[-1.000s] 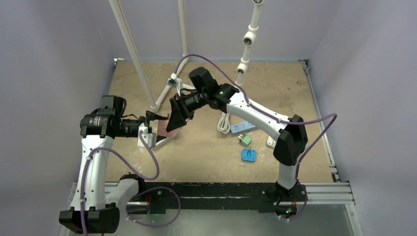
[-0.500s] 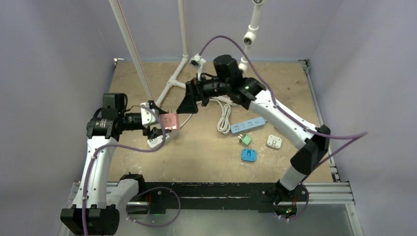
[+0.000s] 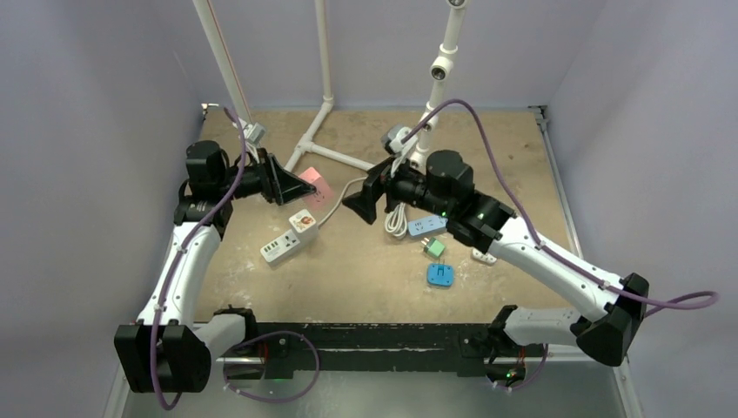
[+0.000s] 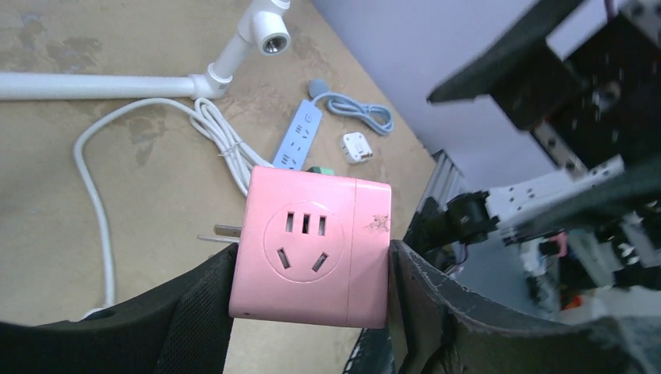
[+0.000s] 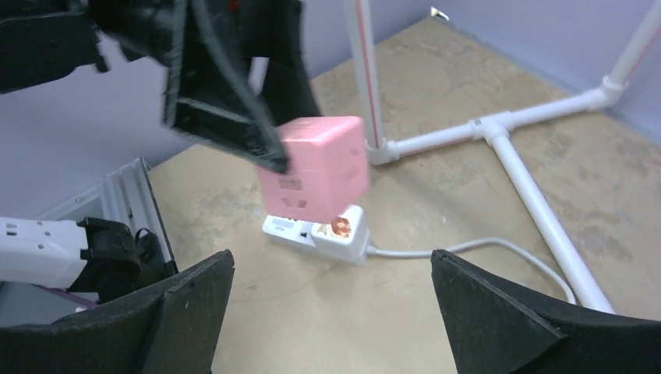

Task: Insert the plug
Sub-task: Pick up the plug from the center of the board.

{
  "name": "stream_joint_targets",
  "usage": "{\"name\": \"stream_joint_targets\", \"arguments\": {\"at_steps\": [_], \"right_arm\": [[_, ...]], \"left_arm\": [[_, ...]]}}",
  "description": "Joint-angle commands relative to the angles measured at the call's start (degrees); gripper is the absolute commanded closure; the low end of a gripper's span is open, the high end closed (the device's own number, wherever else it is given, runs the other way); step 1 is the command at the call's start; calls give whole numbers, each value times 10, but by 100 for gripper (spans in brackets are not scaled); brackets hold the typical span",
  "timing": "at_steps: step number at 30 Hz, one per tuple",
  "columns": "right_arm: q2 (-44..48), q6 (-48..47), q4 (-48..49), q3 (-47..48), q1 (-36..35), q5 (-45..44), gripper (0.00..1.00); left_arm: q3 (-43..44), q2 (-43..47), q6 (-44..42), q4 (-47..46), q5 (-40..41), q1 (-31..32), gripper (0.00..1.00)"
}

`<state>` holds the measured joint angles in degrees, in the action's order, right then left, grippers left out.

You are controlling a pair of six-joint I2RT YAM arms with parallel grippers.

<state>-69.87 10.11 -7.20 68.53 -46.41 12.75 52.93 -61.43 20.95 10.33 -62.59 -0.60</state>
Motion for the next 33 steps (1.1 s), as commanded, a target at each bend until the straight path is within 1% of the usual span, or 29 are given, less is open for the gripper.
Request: {"name": "stream_joint_targets", "arguments": {"at_steps": [1,4,7,10,13,17,21,30,33], "right_arm": [[-5,-97,126,-15,-93,-124,1],[-29,-98,154,-5,-114,-148,1],[-50,-130,189,-1,-138,-174,1],[-75,-150,206,12,-162,-219,1],[-103,-165,198,34,-174,-257,1],[-125,-175,197,47,-179,-297,1],[-135,-186,214,49,-179,-351,1],[-183,-184,211,83,-179,-336,1],[-195,-177,203,93,-179,-322,6]], "left_arm": [[8,-2,213,-120,20,2,100],[4,5,246,-130,28,2,100],[-2,11,266,-128,29,2,100],[-3,20,256,-111,34,2,100],[-6,27,249,-104,39,2,100],[-5,29,248,-104,40,2,100],[-3,34,241,-78,40,2,100],[-7,47,241,-75,37,2,100],[-5,51,240,-74,36,2,100]]}}
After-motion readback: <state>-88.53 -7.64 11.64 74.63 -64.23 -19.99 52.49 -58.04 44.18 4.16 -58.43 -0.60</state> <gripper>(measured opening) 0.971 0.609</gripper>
